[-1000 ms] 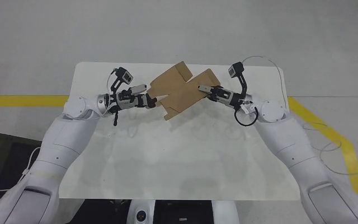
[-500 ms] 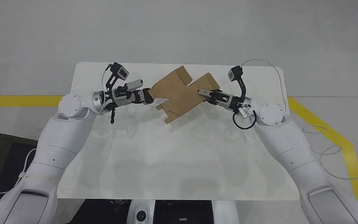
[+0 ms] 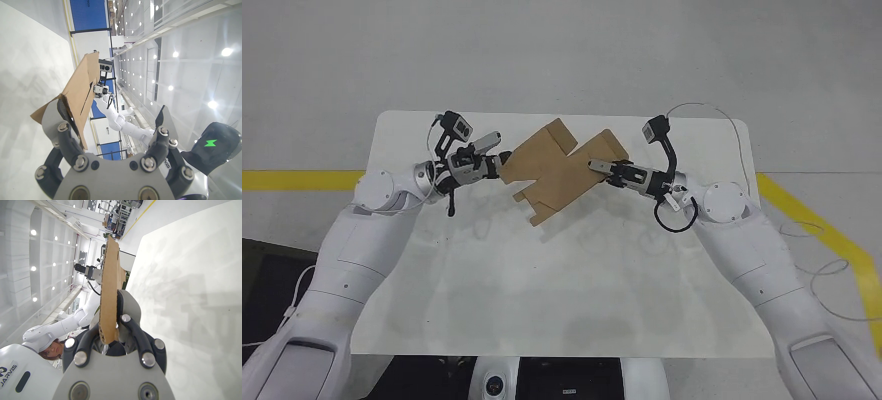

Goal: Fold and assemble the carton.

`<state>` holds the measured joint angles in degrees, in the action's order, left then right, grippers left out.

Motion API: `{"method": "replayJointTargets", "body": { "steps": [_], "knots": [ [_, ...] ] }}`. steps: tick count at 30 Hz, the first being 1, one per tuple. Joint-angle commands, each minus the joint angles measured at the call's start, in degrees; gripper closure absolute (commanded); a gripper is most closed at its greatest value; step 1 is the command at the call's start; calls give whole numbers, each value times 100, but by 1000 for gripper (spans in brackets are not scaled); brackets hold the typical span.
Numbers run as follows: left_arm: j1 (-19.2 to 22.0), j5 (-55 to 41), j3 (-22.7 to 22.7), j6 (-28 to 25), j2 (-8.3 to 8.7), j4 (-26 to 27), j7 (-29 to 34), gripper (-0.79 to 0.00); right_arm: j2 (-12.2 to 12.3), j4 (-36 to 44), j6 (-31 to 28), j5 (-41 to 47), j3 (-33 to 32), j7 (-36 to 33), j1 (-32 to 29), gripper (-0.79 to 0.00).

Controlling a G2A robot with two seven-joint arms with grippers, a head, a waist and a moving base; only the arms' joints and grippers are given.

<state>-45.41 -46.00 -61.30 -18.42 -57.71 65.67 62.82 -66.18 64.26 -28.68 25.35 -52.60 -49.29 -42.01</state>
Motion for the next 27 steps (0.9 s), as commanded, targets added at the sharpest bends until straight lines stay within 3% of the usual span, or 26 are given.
{"method": "replayJointTargets", "body": {
  "steps": [1,4,14,21,27],
  "knots": [
    [7,18,5,25,-16,-34,-8,-785,-8,-3,-2,-8,-18,-5,-7,0],
    [15,69,16,52,-38,-66,20,-730,-20,-2,-6,-18,-43,-8,-22,0],
    [-17,328,55,102,-96,-184,45,-388,-43,-34,4,-112,-145,-32,-69,0],
    [-13,453,11,117,-121,-304,40,-274,-54,-8,78,-216,-207,-52,-93,0],
    [24,741,41,104,-146,-350,24,-225,-78,29,140,-298,-215,-66,-86,0]
  ]
}}
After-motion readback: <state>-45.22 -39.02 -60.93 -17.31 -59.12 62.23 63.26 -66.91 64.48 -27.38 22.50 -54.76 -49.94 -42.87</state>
